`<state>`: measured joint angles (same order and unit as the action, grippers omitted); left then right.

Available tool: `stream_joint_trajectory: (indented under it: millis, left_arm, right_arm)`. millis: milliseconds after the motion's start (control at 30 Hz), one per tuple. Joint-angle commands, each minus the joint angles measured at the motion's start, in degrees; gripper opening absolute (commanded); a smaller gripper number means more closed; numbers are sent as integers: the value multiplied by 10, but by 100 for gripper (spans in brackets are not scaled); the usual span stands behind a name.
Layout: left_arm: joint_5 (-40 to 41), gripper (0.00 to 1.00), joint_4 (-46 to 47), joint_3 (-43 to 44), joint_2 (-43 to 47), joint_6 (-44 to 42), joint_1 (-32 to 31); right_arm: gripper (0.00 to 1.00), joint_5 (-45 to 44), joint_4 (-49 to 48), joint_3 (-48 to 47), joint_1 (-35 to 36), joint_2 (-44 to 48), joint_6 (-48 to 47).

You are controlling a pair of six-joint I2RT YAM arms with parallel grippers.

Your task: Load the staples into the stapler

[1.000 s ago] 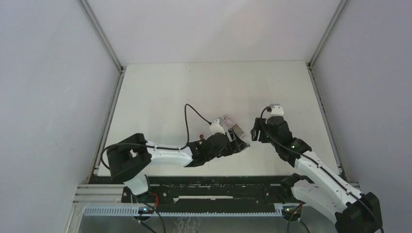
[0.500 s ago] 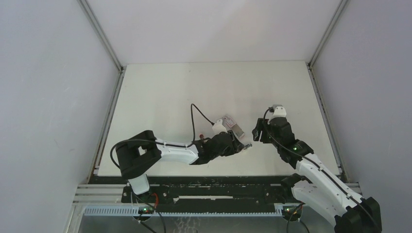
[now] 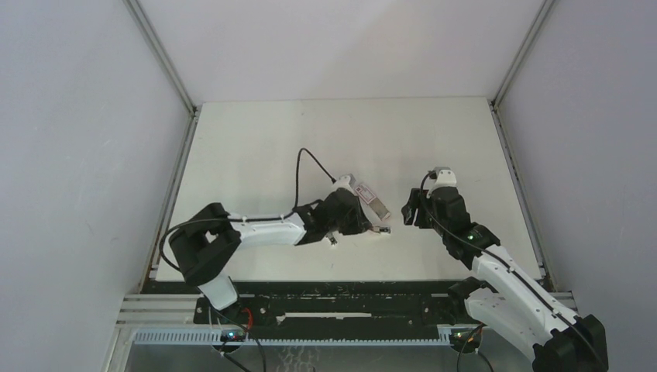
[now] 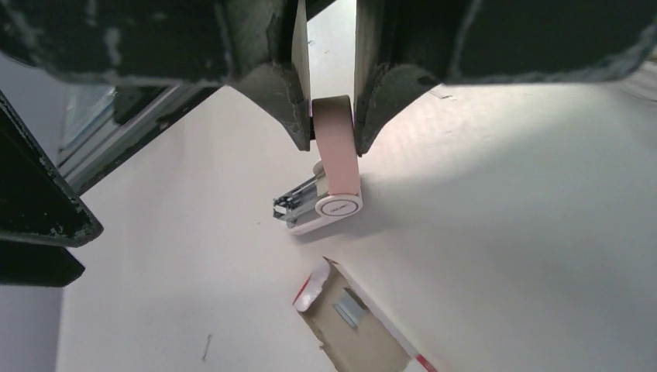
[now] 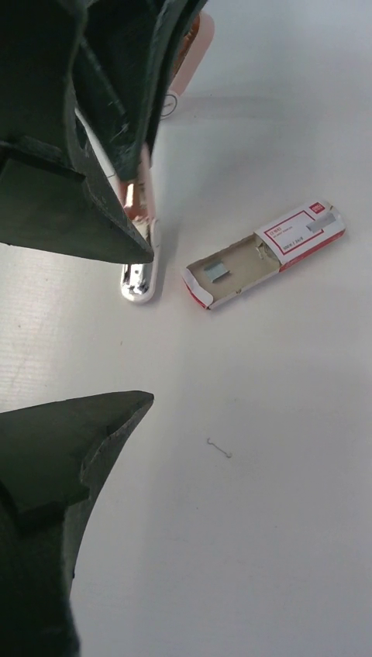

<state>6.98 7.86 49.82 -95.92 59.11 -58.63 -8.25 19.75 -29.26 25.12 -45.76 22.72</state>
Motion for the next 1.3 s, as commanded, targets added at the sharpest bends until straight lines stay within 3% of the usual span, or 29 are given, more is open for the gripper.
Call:
stream_joint_trajectory:
  millis: [0, 233, 467, 767, 1067, 1267]
  left_arm:
    - [-104, 0, -147, 97, 54, -209, 50]
    - [-209, 0, -365, 218, 34, -488, 115]
    - [-313, 0, -494, 306, -26, -633, 131]
    - [-332, 1, -605, 411, -113, -713, 150]
    - [-334, 8, -697, 507, -202, -767, 164]
    - [-345, 15, -697, 530, -226, -777, 174]
  right_arm:
    - [60, 12, -30, 3, -4, 3, -9]
    - [60, 33, -51, 9, -5, -7, -9]
    - [59, 50, -66, 14, -5, -27, -7]
    - [58, 67, -79, 16, -4, -54, -11]
    - [58, 82, -93, 16, -4, -84, -18]
    - [49, 104, -104, -2, -2, -146, -27]
